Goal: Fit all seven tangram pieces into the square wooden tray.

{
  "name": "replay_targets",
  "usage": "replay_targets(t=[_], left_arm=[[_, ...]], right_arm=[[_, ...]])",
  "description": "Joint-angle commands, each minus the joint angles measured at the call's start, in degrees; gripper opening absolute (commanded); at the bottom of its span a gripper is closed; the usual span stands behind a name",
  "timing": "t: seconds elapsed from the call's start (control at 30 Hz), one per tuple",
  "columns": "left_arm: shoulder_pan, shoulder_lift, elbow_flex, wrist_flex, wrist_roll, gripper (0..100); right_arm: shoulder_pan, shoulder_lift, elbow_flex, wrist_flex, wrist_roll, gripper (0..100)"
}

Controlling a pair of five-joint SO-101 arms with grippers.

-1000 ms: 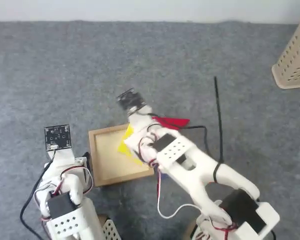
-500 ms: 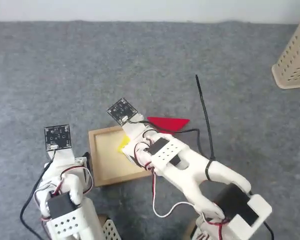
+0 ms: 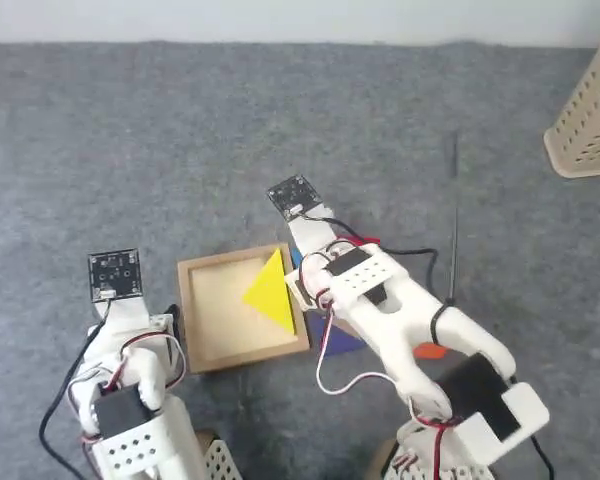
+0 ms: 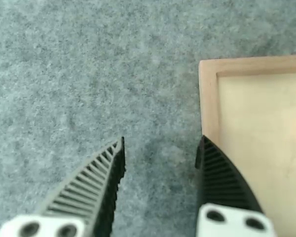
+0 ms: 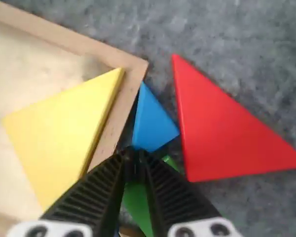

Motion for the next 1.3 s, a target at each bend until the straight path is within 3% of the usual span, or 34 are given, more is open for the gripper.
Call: replay_targets(t=[0.0, 0.23, 0.4, 0.63, 1.27], left_arm=[[0.1, -0.6, -0.3, 0.2, 0.5, 23], [0.1, -0.6, -0.3, 0.2, 0.5, 23], [0.1, -0.6, -0.3, 0.2, 0.5, 23], [0.1, -0.6, -0.3, 0.2, 0.5, 23], [0.1, -0.6, -0.3, 0.2, 0.5, 23]], right_arm=[[1.0, -0.2, -1.3, 0.9, 1.1, 0.6], [0.2, -7.5, -1.3, 3.9, 0.7, 0.6], [-4.4, -10.7, -0.1, 6.3, 1.0, 1.2], [-6.5, -8.0, 1.5, 6.1, 1.1, 14.6], [-9.5, -1.8, -0.4, 5.8, 1.1, 14.5]])
